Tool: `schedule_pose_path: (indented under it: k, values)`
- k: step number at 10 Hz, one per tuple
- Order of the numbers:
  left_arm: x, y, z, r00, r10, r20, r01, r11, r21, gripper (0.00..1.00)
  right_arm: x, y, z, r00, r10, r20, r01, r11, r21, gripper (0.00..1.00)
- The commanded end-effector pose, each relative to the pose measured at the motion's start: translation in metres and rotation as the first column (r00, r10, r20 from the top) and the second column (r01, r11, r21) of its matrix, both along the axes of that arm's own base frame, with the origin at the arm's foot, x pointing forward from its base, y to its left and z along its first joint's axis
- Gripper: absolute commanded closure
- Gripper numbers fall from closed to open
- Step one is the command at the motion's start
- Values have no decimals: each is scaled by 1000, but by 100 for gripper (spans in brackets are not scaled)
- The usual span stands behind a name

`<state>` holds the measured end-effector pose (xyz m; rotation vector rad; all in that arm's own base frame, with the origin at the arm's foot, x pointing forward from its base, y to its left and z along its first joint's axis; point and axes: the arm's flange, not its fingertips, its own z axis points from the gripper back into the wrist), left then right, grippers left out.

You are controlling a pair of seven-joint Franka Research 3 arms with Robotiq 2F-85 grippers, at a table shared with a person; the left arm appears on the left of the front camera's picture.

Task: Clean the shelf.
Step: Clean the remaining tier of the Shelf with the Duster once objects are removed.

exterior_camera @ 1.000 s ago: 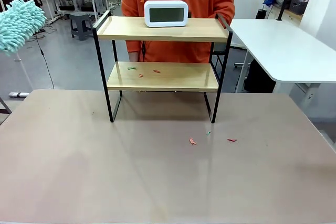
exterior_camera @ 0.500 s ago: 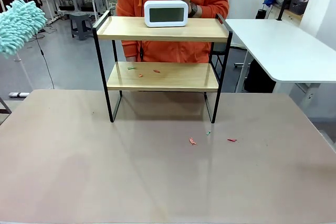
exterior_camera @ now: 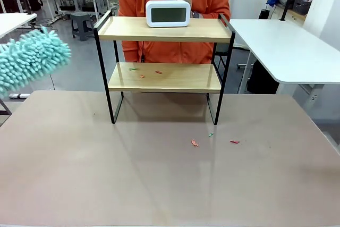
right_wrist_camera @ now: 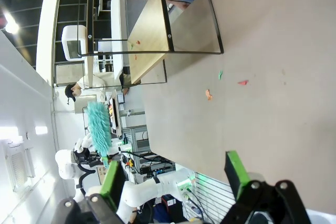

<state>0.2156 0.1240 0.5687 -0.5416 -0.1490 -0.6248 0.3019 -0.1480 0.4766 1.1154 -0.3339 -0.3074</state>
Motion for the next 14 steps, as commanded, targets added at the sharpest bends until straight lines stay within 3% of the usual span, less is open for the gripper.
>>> schedule_pose_path:
  k: [1,2,4,5,6,7,12,14]
  values:
    - [19,-22,-6,969,-245,-28,246,968,43,88,2,0,0,999,4,35,-4,1000,8,0]
    - [31,-41,-7,952,-302,-59,304,952,42,88,2,0,0,999,4,35,-4,1000,8,0]
    - [48,-85,-12,966,-251,-67,255,964,71,88,2,0,0,999,4,35,-4,1000,8,0]
    - [59,-113,-14,996,-67,-65,69,997,23,88,2,0,0,999,4,35,-4,1000,8,0]
    - [73,-133,-14,992,78,-95,-81,997,-18,88,2,0,0,999,4,35,-4,1000,8,0]
    - [53,-96,-15,971,-228,-76,233,971,55,88,2,0,0,999,4,35,-4,1000,8,0]
    - [55,-100,-17,976,-201,-89,206,977,58,88,2,0,0,999,4,35,-4,1000,8,0]
    - [71,-137,-15,967,-226,-113,229,973,12,88,2,0,0,999,4,35,-4,1000,8,0]
